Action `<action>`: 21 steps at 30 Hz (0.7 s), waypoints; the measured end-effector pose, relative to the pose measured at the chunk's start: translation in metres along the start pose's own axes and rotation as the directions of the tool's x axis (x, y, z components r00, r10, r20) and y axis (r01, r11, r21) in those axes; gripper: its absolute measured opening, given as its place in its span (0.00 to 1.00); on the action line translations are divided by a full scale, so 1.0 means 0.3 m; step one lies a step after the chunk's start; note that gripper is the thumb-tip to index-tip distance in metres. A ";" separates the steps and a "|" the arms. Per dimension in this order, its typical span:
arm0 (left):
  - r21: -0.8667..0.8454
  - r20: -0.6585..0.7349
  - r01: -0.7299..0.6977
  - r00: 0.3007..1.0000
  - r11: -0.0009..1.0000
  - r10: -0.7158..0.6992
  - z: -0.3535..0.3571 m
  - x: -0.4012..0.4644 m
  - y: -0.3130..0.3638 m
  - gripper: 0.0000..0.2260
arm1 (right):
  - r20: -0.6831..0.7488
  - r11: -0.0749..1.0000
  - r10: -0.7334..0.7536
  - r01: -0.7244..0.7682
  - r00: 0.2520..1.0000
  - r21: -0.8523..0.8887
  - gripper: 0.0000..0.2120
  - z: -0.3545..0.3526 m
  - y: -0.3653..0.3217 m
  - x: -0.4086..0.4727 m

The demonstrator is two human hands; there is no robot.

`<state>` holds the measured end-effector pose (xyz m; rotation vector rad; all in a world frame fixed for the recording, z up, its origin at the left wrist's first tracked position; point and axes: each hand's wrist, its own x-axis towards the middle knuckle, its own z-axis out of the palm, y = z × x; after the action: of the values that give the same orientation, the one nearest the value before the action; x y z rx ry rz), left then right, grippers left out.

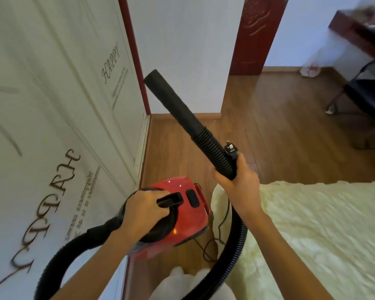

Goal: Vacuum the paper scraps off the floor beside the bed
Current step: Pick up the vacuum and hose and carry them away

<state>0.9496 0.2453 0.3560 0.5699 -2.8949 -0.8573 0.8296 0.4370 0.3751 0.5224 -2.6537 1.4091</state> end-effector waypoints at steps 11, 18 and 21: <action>-0.057 -0.082 0.061 0.994 0.996 -0.066 -0.021 0.874 -0.033 0.12 | 0.042 0.998 -0.038 0.040 0.998 -0.050 0.17 0.175 0.166 0.788; -0.019 -0.130 0.115 0.985 0.993 -0.117 -0.057 1.390 0.003 0.10 | 0.147 0.996 -0.082 0.087 0.986 -0.027 0.18 0.233 0.219 1.351; -0.028 -0.147 0.137 0.979 0.990 -0.139 -0.077 1.582 0.001 0.10 | 0.233 0.994 -0.086 0.099 0.969 -0.047 0.20 0.282 0.237 1.561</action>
<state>0.5127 0.0589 0.3574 0.8051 -2.7367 -0.8168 0.3732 0.2850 0.3823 0.8399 -2.7935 1.3137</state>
